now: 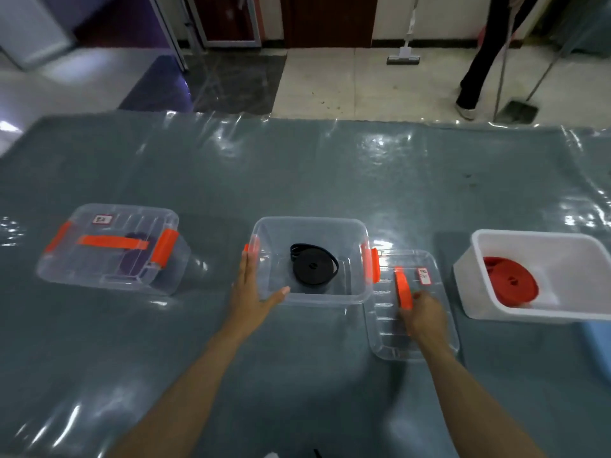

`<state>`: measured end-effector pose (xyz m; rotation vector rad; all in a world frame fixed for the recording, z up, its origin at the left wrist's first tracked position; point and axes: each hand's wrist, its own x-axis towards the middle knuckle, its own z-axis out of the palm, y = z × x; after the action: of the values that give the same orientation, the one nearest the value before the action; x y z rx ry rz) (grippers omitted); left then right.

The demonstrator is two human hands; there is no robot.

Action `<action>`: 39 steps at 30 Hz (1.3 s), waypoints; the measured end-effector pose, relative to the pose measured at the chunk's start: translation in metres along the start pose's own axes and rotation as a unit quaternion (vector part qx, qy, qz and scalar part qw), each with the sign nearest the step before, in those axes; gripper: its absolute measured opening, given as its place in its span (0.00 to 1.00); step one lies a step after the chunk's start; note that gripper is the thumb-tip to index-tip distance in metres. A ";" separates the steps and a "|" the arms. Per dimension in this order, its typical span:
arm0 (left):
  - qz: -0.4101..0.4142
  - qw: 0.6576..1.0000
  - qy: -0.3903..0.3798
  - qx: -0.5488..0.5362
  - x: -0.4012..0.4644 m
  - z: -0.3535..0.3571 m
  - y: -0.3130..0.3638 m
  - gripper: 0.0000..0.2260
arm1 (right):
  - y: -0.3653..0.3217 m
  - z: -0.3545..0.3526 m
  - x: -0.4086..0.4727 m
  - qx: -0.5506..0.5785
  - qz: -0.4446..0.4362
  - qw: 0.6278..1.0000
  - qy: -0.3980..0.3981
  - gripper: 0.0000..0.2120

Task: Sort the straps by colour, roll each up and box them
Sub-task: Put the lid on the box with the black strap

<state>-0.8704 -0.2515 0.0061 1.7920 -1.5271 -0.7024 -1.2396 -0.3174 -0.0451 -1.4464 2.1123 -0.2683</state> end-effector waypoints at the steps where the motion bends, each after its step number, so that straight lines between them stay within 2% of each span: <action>1: -0.001 1.000 -0.003 0.002 -0.001 -0.001 0.002 0.50 | 0.003 -0.004 0.000 0.009 0.000 1.000 0.002 0.09; 9: -0.090 0.995 -0.023 0.044 -0.008 -0.003 0.014 0.52 | 0.037 -0.033 -0.016 0.103 0.013 0.993 0.055 0.10; 12: -0.074 0.997 -0.020 0.012 -0.009 -0.005 0.016 0.52 | 0.036 -0.045 -0.025 0.147 0.000 0.985 0.088 0.10; 15: -0.055 0.998 -0.004 -0.019 -0.009 -0.005 0.015 0.51 | 0.017 -0.057 -0.030 0.186 -0.052 0.977 0.093 0.12; 18: -0.059 0.996 -0.003 -0.059 -0.009 -0.005 0.014 0.51 | -0.020 -0.062 -0.031 0.147 -0.120 0.979 0.072 0.14; 19: -0.061 0.995 0.003 -0.075 -0.010 -0.005 0.014 0.48 | -0.036 -0.063 -0.032 0.129 -0.144 0.979 0.064 0.14; 22: -0.079 0.982 0.037 -0.168 -0.007 -0.007 0.012 0.28 | -0.086 -0.058 -0.029 0.036 -0.221 0.974 0.026 0.17; 24: -0.119 0.966 0.063 -0.220 -0.005 -0.009 0.012 0.27 | -0.119 -0.048 -0.027 -0.042 -0.277 0.960 0.002 0.16; 27: -0.169 0.956 0.095 -0.220 0.006 -0.009 0.013 0.24 | -0.163 -0.024 -0.025 -0.105 -0.336 0.935 -0.043 0.17; 31: -0.183 0.961 0.086 -0.189 0.029 -0.002 0.012 0.17 | -0.192 0.013 -0.028 -0.086 -0.378 0.920 -0.061 0.21; 34: -0.202 0.967 0.095 -0.120 0.042 0.007 -0.001 0.18 | -0.182 0.026 -0.026 -0.056 -0.421 0.904 -0.053 0.22; 36: -0.204 0.961 0.122 -0.140 0.043 0.012 -0.006 0.17 | -0.168 0.027 -0.020 -0.044 -0.442 0.895 -0.025 0.22; 37: -0.209 0.954 0.139 -0.163 0.042 0.014 -0.007 0.16 | -0.160 0.028 -0.020 -0.055 -0.433 0.899 0.027 0.21; 39: -0.247 0.928 0.177 -0.216 0.040 0.018 -0.008 0.19 | -0.141 0.034 -0.023 -0.046 -0.335 0.931 0.141 0.25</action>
<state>-0.8724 -0.2929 -0.0106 1.8338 -0.6196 -0.8178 -1.1029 -0.3475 -0.0003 -2.2715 1.7734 -0.6740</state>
